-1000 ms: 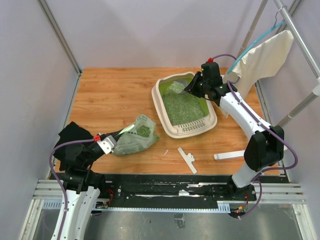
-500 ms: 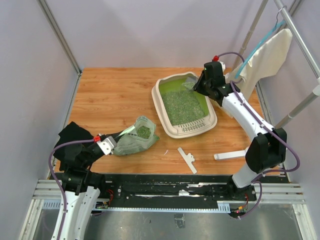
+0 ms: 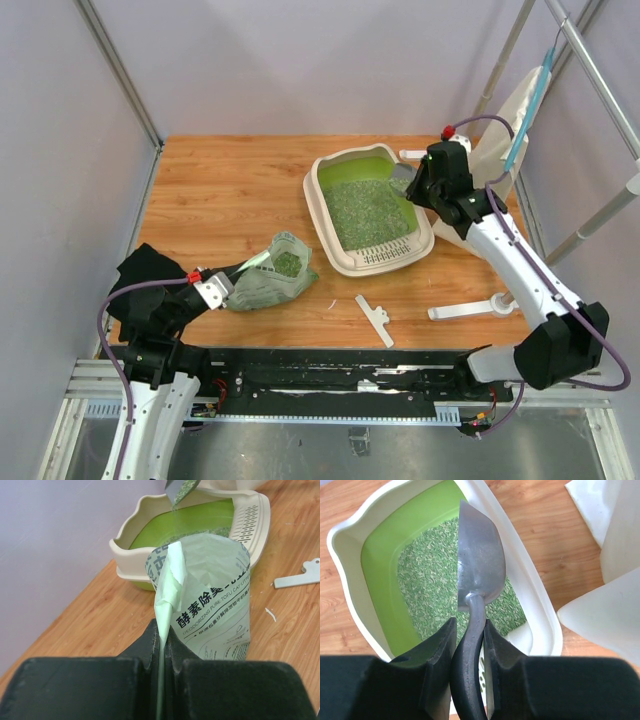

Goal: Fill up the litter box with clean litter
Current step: Pour the cat litter into the litter box.

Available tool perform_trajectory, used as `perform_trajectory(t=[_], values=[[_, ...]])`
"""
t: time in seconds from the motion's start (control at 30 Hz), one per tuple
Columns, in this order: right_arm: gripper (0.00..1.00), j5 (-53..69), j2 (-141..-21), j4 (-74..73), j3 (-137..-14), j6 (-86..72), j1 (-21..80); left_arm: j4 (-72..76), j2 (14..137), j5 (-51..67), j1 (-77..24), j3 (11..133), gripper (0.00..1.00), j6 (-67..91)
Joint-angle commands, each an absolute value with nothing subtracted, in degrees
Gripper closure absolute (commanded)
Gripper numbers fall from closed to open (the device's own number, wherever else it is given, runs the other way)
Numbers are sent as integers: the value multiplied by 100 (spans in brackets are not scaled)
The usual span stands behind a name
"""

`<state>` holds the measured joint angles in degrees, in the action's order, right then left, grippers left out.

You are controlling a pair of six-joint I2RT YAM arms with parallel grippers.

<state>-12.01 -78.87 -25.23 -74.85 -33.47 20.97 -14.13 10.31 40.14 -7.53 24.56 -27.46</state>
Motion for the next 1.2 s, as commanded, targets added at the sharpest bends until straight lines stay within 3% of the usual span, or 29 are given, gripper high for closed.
perform_trajectory(t=[0.0,0.37,0.87,1.17], values=[[99,-1287,-7417,-2716,-7223,-3168,1989,-773,1019,4015,-756,2782,100,-2878],[99,-315,-6337,-3372,-6376,-3028,1991,-765,1027,3993,-761,2820,99,-2887],[99,1078,-6662,-3585,-6649,-3149,2162,-866,941,3941,-757,2861,100,-2918],[99,-934,-6447,-4300,-6940,-2544,2223,-764,947,3916,-756,2853,99,-2926]])
